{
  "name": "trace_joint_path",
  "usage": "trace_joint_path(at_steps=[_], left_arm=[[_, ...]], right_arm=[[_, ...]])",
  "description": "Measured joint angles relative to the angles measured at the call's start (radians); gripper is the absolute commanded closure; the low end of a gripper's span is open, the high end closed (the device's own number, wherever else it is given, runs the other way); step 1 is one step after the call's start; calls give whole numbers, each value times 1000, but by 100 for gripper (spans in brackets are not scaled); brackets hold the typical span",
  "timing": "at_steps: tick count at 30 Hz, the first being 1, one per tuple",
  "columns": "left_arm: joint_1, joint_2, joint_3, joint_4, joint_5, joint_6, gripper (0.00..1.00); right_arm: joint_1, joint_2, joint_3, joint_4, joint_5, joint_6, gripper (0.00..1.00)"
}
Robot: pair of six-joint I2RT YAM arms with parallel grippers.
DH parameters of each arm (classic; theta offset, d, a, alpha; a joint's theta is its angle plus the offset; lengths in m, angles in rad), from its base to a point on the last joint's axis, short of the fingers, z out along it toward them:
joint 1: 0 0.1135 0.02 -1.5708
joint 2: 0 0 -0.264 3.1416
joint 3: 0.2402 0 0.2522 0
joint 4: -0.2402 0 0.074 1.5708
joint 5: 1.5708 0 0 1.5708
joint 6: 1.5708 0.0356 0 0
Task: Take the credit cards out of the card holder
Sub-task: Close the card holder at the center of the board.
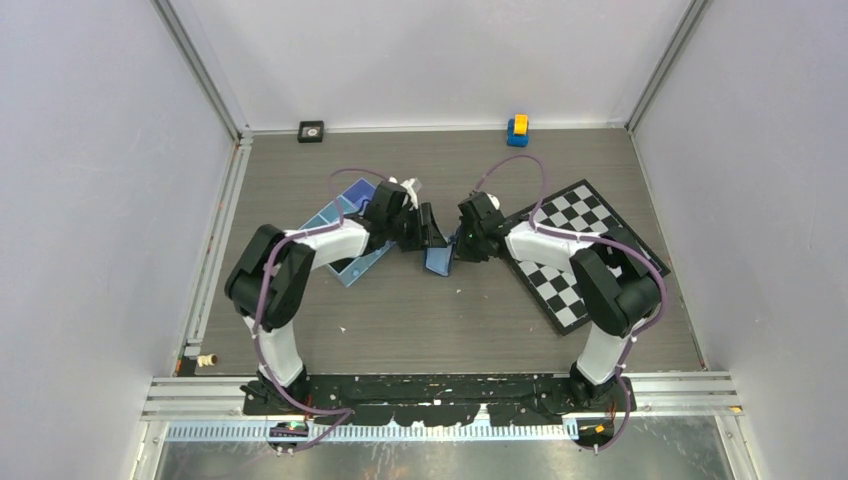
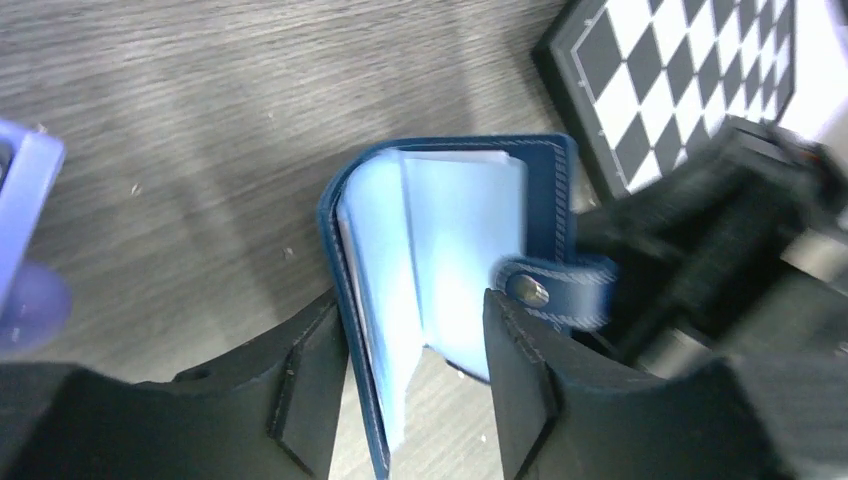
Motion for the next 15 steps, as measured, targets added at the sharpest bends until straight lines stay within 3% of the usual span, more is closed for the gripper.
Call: trace_joint_path(at_steps=[4,6,9,11,15], left_arm=[[-2,-110,-39,-18,-46,8,44],[-2,-150,-47,-17,-60,16,53],[-2,-169,-48,-12,-64,23,77],[-2,-153,-46,-16,-63,26,88],[-2,-55,-2,-44,-53,28,95]], right_arm=[[-4,21,3,-4,6,0,100],[-4,21,4,-3,5,-2,100],[-4,21,3,13,-12,-5,99],[-4,14,0,31,-25,-10,99],[-4,-34,-24,63,-37,-27,100]])
